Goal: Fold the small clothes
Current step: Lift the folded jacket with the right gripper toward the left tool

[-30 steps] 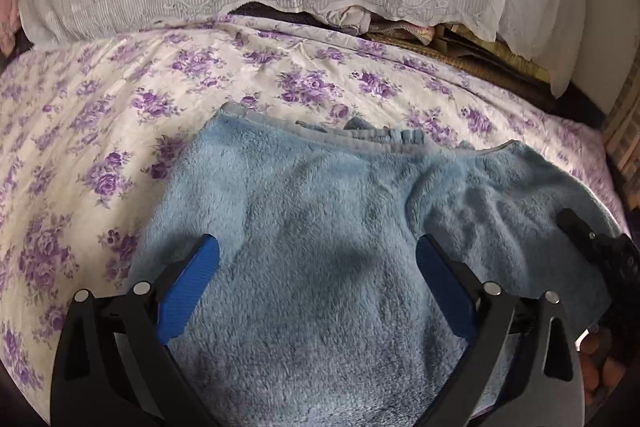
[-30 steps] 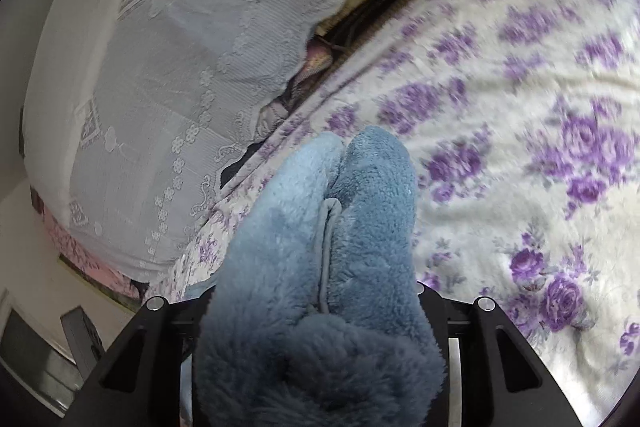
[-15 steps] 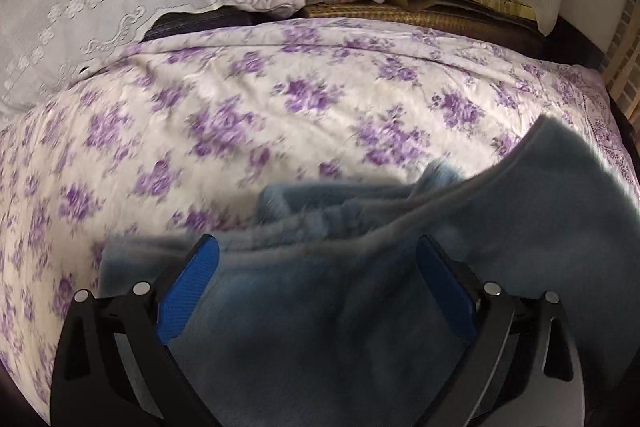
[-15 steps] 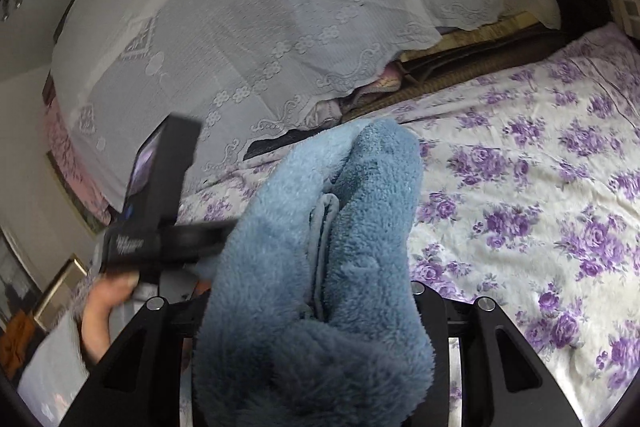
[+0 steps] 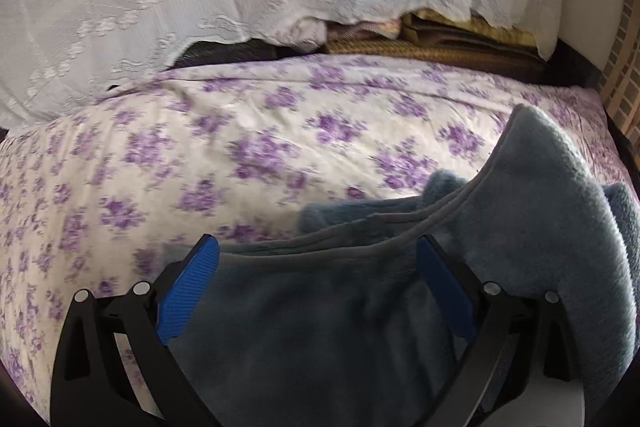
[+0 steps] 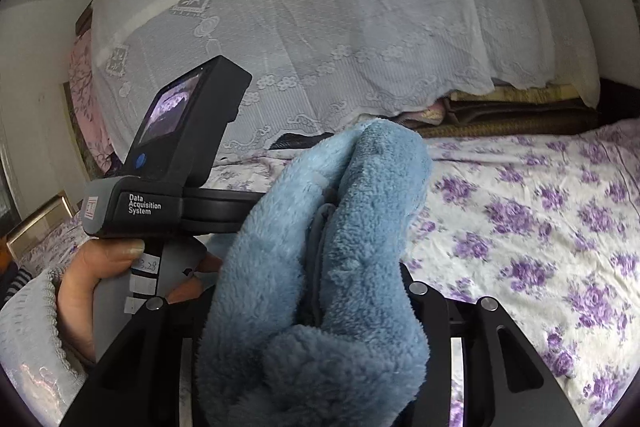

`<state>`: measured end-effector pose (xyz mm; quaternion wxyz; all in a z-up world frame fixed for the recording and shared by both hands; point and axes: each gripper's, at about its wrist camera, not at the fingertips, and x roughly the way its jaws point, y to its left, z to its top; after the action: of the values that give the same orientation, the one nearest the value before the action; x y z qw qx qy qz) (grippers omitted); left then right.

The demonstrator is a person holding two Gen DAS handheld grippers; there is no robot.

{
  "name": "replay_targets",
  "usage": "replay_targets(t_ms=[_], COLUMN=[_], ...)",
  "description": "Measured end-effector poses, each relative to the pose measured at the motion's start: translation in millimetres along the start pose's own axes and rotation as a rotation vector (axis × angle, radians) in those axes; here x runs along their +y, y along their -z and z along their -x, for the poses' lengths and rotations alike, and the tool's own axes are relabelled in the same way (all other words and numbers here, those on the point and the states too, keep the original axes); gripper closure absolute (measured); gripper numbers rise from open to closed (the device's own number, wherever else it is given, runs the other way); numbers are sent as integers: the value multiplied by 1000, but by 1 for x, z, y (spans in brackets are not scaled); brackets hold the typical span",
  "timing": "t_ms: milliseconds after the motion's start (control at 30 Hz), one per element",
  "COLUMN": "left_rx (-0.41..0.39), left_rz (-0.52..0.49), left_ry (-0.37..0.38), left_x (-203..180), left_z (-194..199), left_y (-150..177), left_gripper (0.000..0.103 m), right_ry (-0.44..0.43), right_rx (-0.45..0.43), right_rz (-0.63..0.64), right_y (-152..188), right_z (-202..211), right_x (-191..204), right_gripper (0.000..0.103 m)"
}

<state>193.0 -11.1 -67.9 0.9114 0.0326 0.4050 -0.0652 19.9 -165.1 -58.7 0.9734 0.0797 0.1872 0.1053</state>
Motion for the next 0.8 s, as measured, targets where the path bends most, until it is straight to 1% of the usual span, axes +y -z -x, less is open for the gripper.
replay_targets(t_ms=[167, 433, 633, 700, 800], left_rx=[-27, -65, -59, -53, -35], left_rz=[51, 156, 220, 236, 256], left_ry=[-13, -31, -58, -64, -83], left_x=[35, 100, 145, 156, 174], left_z=[16, 39, 41, 39, 33], left_y=[0, 10, 27, 33, 45], left_gripper=[7, 7, 7, 7, 7], right_ry=[-7, -35, -44, -57, -33], right_rx=[-4, 0, 35, 52, 81], right_rz=[69, 176, 238, 266, 332], right_y=[-9, -18, -11, -6, 4], right_z=[-6, -18, -34, -41, -52], right_x=[37, 99, 137, 151, 171], right_gripper=[58, 56, 53, 47, 45])
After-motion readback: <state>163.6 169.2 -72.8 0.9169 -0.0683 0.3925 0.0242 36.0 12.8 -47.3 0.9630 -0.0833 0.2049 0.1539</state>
